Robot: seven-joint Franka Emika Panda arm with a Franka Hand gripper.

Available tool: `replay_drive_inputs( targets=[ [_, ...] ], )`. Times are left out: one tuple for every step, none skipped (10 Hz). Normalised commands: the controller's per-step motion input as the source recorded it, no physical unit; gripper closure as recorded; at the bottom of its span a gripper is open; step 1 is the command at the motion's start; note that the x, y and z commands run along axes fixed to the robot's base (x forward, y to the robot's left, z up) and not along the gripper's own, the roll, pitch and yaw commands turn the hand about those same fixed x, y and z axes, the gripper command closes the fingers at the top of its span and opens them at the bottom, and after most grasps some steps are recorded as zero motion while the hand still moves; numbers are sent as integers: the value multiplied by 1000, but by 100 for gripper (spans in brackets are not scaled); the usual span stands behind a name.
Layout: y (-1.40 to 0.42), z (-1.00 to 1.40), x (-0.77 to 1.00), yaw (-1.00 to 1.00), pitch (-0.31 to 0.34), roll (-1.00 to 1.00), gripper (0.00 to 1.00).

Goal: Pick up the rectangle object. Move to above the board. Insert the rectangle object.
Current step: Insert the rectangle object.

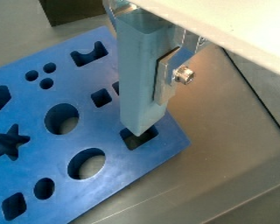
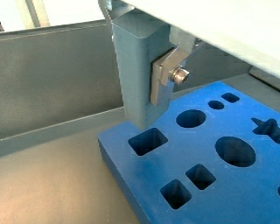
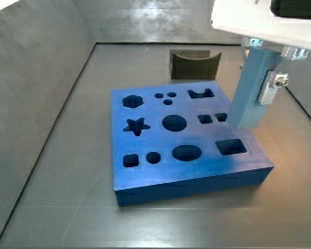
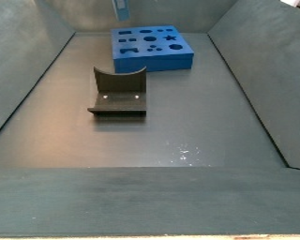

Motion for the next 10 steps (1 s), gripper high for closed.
replay_drive_inputs(
  targets=[
    [-131, -37, -691, 0, -1000, -60, 100],
    [-111, -20, -706, 0, -1000, -37, 100],
    [-106, 0, -477, -17, -697, 20, 100],
    [0, 11, 0, 0, 0, -6, 100],
    [-83, 6, 157, -349, -649, -257, 100],
    [11, -14, 137, -529, -934, -469, 100],
    [0, 203, 0, -574, -837, -257, 100],
    [11, 97, -349, -254, -506, -46, 100],
    [-54, 0, 0, 0, -9, 66, 100],
    [-286, -37, 277, -463, -677, 197, 100]
  ],
)
